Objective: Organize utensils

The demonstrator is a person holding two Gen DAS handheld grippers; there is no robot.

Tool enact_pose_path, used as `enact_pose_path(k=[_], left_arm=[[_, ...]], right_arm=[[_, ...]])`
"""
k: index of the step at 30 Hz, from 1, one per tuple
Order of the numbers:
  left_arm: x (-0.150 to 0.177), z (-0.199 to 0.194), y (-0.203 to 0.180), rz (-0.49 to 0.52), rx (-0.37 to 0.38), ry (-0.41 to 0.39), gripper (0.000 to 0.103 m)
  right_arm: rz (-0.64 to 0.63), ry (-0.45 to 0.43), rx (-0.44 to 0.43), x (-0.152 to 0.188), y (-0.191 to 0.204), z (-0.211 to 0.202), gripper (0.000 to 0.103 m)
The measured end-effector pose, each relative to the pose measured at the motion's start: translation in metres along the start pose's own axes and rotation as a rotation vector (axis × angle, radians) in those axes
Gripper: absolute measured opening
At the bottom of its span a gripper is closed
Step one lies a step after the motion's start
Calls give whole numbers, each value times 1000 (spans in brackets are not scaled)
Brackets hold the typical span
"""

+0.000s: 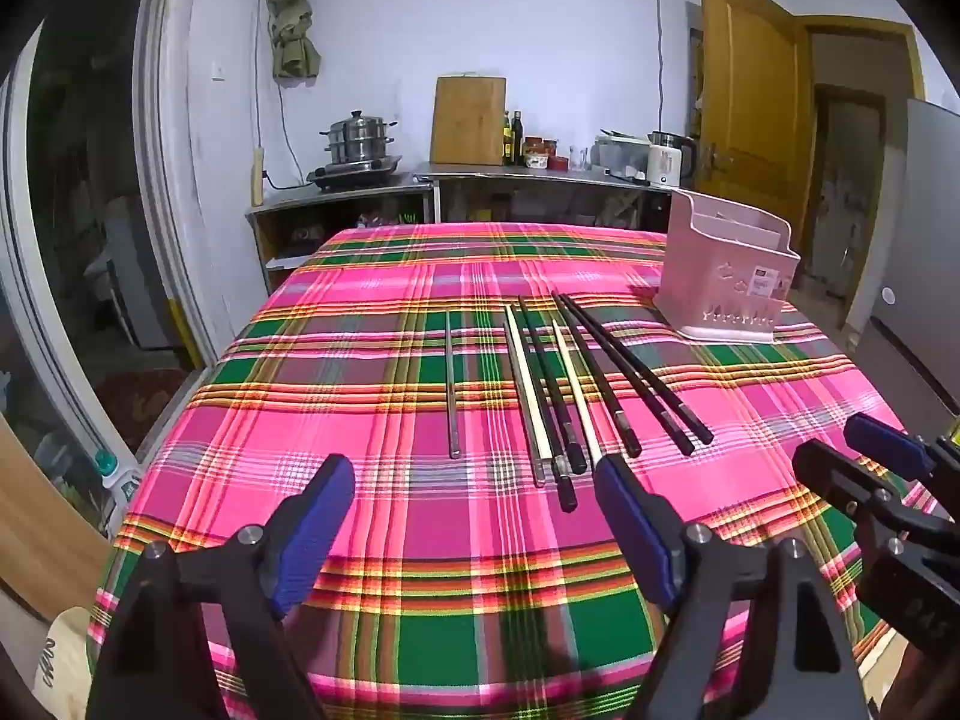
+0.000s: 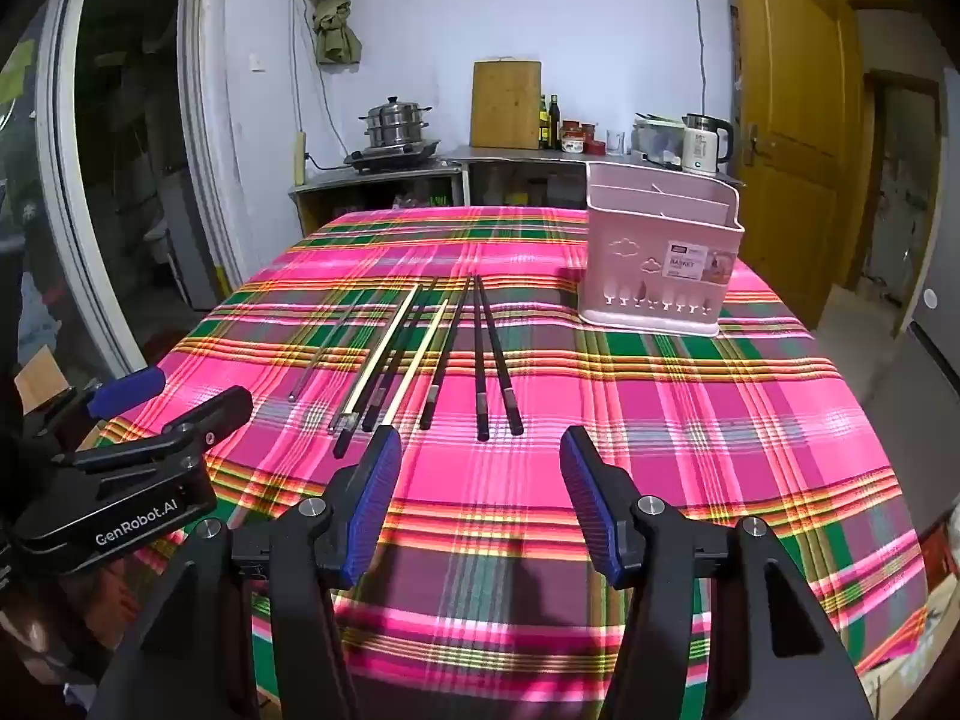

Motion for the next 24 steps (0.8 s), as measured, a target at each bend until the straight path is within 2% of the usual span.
enact_pose_path(k=[24], left_arm=[[10, 2, 5, -1, -4, 6, 83]], right_arm=[[7, 3, -4, 1, -2, 4, 56]])
Point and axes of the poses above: each gripper's, at about its wrist camera, not at the fingertips, and z roughly the way its jaws point, y to its left, x to its underside, the point moved 8 cm from there along z, roughly the way its jaws point, and after that the axes turned 3 degrees about y, right-handed, at the moved point
